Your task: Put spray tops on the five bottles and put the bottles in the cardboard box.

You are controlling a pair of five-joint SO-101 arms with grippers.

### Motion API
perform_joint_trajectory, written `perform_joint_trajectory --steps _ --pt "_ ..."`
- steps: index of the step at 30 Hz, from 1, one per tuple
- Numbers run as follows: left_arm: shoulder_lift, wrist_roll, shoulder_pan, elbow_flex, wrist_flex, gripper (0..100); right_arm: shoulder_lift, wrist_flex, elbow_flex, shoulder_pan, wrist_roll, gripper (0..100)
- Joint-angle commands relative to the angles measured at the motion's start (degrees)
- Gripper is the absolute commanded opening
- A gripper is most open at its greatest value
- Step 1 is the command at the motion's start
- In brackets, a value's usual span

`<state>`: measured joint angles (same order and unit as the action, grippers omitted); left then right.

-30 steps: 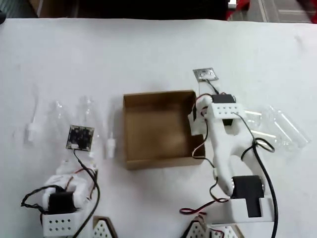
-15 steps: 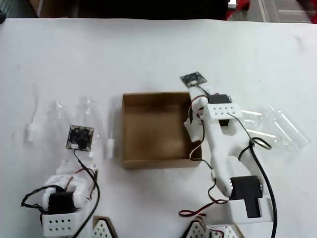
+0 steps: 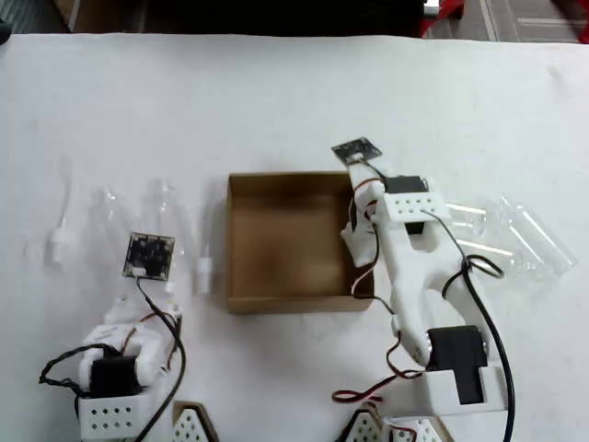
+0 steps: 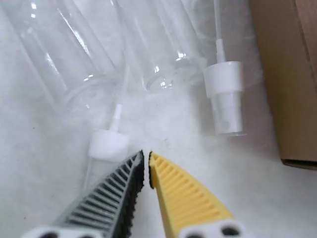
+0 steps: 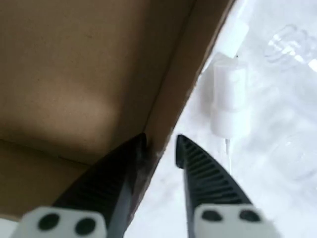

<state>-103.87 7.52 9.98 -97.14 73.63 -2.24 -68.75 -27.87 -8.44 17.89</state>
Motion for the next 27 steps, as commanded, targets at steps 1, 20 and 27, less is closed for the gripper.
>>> perform_joint_trajectory --steps 1,20,27 --pt "-0.5 0.7 0.6 0.2 0.0 2 -0.9 -0.5 0.7 -0.5 -2.1 21.4" --pt "-0.5 0.5 -2.0 0.2 -3.0 2 -22.4 -0.6 -5.1 -3.1 -2.5 20.2" --pt "-0.5 0.5 -2.0 0.2 -3.0 2 -42.3 8.3 -17.7 4.6 -2.5 20.2"
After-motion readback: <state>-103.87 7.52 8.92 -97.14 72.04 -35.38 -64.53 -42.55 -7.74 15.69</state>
